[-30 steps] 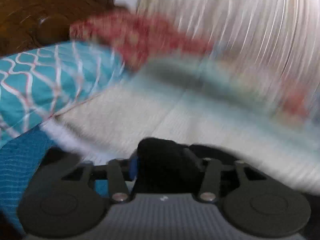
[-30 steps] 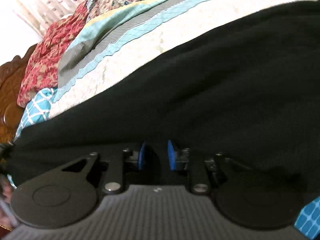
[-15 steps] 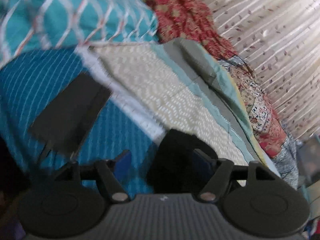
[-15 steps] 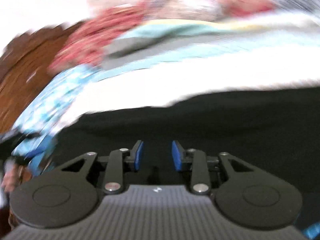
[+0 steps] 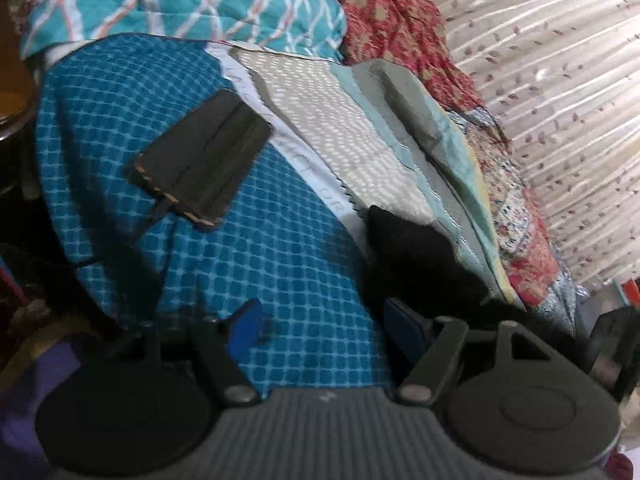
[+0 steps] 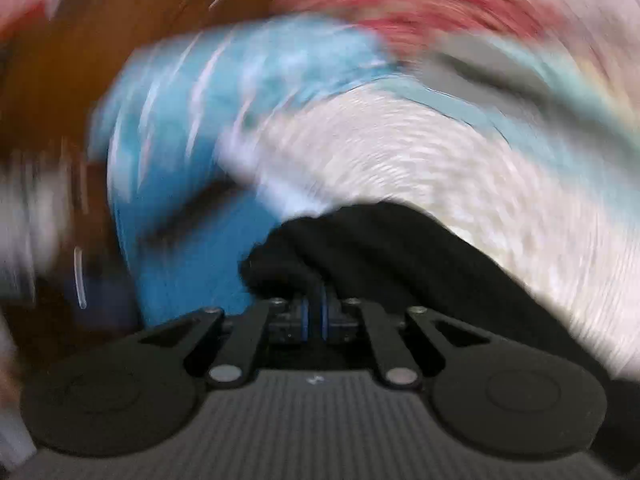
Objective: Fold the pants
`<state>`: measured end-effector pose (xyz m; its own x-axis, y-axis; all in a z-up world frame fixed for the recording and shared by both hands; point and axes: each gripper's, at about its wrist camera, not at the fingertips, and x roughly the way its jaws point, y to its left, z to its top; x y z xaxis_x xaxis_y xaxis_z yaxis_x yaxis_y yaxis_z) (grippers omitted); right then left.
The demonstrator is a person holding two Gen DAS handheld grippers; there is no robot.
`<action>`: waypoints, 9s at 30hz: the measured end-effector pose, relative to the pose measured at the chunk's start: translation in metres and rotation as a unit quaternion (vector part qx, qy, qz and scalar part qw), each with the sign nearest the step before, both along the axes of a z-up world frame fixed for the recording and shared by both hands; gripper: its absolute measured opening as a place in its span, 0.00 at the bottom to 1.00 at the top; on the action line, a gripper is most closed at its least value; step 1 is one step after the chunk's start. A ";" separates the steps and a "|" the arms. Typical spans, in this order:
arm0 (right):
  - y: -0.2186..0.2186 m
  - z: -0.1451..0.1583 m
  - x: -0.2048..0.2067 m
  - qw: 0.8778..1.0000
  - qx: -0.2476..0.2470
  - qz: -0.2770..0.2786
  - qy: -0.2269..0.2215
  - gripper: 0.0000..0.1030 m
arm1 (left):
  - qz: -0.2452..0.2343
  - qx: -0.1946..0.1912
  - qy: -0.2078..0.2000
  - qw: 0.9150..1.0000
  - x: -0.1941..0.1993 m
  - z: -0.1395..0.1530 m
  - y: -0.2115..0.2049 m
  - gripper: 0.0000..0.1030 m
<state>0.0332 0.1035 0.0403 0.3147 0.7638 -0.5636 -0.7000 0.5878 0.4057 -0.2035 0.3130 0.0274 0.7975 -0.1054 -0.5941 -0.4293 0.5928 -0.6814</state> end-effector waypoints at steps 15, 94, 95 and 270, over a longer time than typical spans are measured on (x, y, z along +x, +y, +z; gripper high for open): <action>-0.069 0.016 0.026 0.992 0.058 -0.097 0.060 0.08 | -0.094 -0.058 -0.024 0.994 0.115 -0.033 -0.021 0.11; -0.564 -0.043 -0.109 0.842 0.104 -0.529 -0.013 0.29 | -0.136 0.332 0.048 0.932 0.144 0.051 -0.214 0.45; -0.580 -0.041 -0.100 0.842 0.096 -0.531 -0.015 0.29 | -0.155 0.316 0.049 0.935 0.145 0.049 -0.226 0.45; -0.270 -0.092 -0.035 0.929 0.181 -0.257 0.196 0.68 | -0.229 0.010 -0.022 0.973 0.132 0.018 -0.186 0.35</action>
